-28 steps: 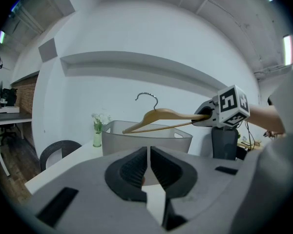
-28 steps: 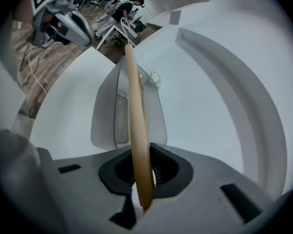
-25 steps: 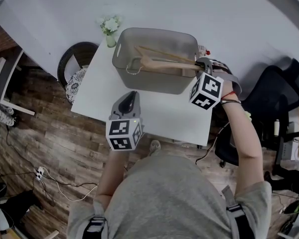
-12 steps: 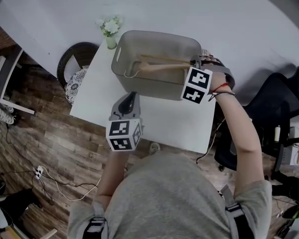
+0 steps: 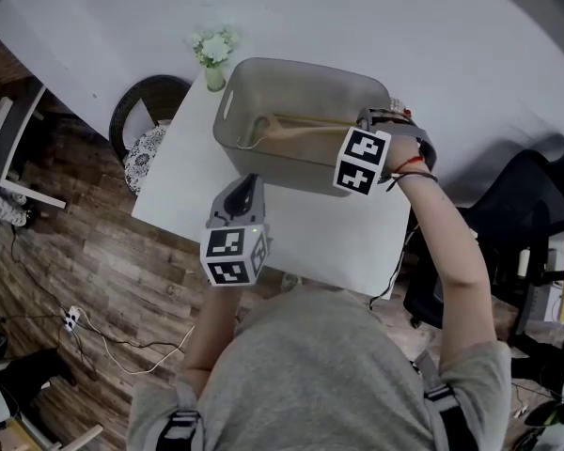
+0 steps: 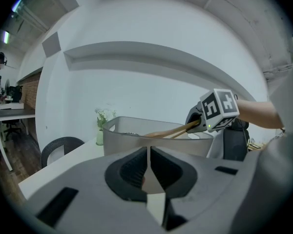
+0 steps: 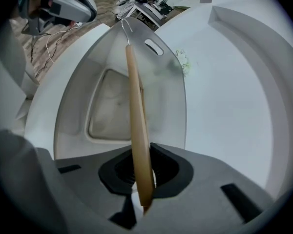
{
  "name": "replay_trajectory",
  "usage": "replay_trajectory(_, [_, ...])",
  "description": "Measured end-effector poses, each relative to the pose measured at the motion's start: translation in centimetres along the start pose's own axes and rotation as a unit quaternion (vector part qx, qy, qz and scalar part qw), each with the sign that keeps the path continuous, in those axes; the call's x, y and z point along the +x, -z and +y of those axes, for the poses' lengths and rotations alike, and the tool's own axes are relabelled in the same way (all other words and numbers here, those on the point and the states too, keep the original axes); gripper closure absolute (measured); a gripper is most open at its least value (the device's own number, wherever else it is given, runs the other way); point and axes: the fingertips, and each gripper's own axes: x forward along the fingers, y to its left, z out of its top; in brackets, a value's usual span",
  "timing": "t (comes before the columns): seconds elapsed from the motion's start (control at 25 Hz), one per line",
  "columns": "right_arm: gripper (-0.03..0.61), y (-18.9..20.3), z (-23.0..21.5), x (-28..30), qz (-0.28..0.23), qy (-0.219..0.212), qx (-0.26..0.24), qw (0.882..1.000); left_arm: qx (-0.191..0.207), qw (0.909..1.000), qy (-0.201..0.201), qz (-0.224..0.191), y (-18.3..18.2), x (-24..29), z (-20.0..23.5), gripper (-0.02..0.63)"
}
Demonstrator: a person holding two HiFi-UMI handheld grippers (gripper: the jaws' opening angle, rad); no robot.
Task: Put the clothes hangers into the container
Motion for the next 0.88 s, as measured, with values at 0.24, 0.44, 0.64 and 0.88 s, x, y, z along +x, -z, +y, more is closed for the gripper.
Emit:
replay_trajectory(0.24, [0.538, -0.9, 0.2, 0.7, 0.000, -0.007, 0.002, 1.000, -0.001, 1.0000, -0.002, 0.003, 0.2, 0.4, 0.4, 0.592])
replay_trajectory(0.44, [0.538, -1.2, 0.5, 1.0, -0.003, -0.012, -0.003, 1.000, 0.000, 1.0000, -0.003, 0.007, 0.4, 0.7, 0.3, 0.592])
replay_trajectory(0.64, [0.537, -1.2, 1.0, 1.0, -0.016, -0.013, -0.007, 1.000, 0.003, 0.9999, -0.001, 0.010, 0.5, 0.8, -0.1, 0.592])
replay_trajectory(0.88, [0.510, -1.0, 0.9, -0.2, -0.034, -0.002, -0.013, 0.999, 0.009, 0.9999, 0.003, 0.011, 0.3, 0.3, -0.8, 0.592])
